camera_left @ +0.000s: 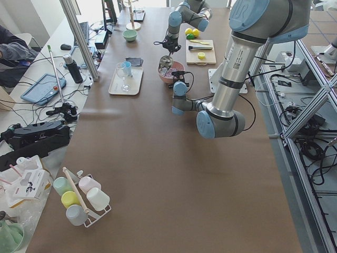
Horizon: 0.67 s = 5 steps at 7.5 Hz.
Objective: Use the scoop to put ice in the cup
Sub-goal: 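Drag the scoop through the ice cubes with the right gripper, left gripper holding the bowl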
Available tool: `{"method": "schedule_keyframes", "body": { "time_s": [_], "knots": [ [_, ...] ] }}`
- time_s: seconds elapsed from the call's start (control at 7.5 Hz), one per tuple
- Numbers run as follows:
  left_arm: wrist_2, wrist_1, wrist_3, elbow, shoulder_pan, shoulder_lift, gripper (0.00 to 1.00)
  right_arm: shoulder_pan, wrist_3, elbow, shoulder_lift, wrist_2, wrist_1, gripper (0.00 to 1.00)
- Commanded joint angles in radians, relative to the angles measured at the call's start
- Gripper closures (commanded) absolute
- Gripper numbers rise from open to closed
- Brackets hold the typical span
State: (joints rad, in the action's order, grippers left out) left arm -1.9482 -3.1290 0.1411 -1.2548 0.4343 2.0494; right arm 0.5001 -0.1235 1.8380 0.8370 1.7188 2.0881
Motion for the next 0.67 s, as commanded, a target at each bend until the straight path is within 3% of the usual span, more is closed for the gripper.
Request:
{"method": "schedule_keyframes", "body": {
  "time_s": [0.0, 0.53],
  "knots": [
    [-0.001, 0.000, 0.000, 0.000, 0.000, 0.000, 0.02, 0.000, 0.027, 0.004, 0.020, 0.001, -0.049, 1.00],
    [-0.006, 0.001, 0.002, -0.009, 0.011, -0.006, 0.02, 0.000, 0.059, -0.002, 0.028, -0.001, -0.080, 1.00]
  ]
}}
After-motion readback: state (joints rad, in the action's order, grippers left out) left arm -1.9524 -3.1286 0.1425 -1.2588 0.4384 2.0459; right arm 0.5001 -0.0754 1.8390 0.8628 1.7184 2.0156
